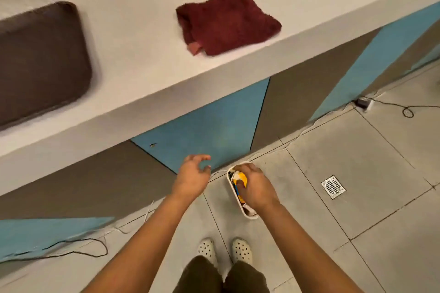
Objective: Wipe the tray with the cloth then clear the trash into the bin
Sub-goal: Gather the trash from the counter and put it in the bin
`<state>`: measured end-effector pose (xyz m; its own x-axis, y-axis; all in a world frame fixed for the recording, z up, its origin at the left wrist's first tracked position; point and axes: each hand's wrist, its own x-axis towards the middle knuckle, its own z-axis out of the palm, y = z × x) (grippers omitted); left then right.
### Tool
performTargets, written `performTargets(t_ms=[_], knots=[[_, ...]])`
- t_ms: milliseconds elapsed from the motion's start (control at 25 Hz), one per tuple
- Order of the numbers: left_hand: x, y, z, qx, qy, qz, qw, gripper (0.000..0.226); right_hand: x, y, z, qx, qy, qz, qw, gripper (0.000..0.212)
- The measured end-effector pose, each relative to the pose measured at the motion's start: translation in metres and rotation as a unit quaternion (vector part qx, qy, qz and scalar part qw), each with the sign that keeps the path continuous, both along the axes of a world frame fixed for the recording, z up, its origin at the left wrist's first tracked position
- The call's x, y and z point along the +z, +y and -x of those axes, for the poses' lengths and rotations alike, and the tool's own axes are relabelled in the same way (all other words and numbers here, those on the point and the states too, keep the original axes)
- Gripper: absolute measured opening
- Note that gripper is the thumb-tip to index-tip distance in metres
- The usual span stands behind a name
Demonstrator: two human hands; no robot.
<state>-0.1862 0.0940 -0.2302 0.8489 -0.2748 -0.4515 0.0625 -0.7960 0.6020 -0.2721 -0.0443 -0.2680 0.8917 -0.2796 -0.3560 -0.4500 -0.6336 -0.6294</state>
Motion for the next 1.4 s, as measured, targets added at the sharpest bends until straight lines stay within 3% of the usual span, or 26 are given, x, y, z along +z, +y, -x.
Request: performTargets(t_ms=[160, 280, 480, 760, 1040, 1400], knots=[[0.102, 0.011, 0.007, 0.023, -0.067, 0.089, 0.994, 0.027, 0.112, 0.019, -0.022, -0.006, -0.107, -0.109, 0.988, 0.033], [0.153, 0.027, -0.005, 0.055, -0.108, 0.132, 0.984, 0.027, 0.174, 0.026, -0.05, 0.059, -0.166, -0.114, 0.978, 0.031], [0.219, 0.065, -0.041, 0.137, -0.173, 0.2, 0.955, 0.024, 0.241, 0.044, -0.103, 0.081, -0.236, -0.118, 0.961, 0.026], [0.25, 0.15, -0.122, 0.202, -0.219, 0.224, 0.928, 0.024, 0.262, 0.107, -0.198, 0.123, -0.234, -0.108, 0.958, 0.026], [0.261, 0.247, -0.247, 0.249, -0.232, 0.222, 0.914, 0.021, 0.278, 0.191, -0.321, 0.095, -0.215, -0.118, 0.965, 0.024], [0.24, 0.315, -0.377, 0.236, -0.211, 0.18, 0.931, 0.022, 0.272, 0.222, -0.422, 0.072, -0.217, -0.066, 0.971, 0.025]])
